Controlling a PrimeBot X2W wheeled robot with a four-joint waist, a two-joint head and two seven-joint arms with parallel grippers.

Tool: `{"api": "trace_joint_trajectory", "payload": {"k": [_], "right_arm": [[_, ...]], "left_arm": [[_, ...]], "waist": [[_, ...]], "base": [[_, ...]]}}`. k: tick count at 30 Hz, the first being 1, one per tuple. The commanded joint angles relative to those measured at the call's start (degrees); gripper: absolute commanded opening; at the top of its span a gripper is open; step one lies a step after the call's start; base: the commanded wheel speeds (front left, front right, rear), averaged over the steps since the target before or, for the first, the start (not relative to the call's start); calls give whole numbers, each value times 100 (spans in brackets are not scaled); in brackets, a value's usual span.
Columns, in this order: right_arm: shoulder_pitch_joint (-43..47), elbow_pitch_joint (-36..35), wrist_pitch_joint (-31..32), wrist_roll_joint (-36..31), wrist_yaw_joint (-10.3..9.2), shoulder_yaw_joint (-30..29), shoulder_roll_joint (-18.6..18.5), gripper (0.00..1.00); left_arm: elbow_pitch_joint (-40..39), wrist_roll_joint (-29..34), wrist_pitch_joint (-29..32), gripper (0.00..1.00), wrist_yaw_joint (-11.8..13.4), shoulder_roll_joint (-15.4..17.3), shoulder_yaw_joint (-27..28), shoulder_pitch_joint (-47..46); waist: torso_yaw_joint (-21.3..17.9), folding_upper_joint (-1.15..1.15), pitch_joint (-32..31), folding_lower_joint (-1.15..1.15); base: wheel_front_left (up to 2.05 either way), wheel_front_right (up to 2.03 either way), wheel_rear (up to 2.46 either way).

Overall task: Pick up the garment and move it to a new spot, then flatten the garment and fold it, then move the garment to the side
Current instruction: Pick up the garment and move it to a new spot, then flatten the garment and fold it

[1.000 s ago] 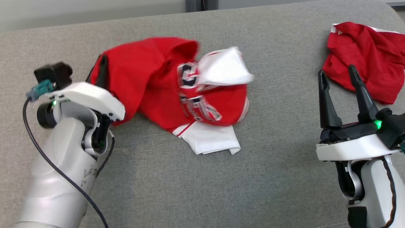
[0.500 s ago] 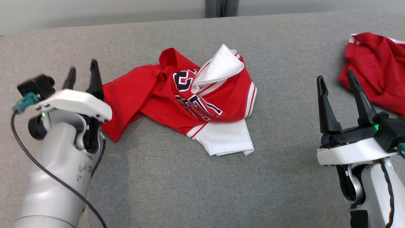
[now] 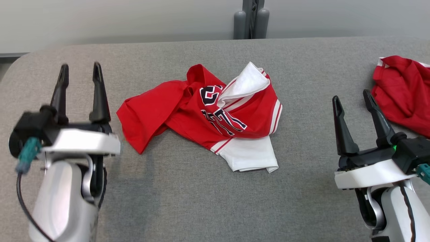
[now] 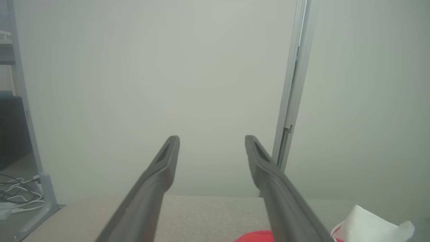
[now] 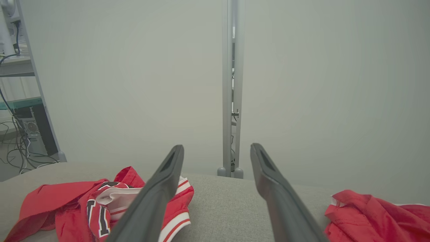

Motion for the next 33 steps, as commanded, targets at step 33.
{"api": "trace_joint_trajectory", "payload": {"k": [33], "right_arm": [[516, 876, 203, 921, 1, 755, 106, 100]], "left_arm": [[-1165, 693, -16, 100, 337, -373, -155, 2117]], "waist": [[357, 0, 71, 0]], "base": [[0, 0, 0]]}}
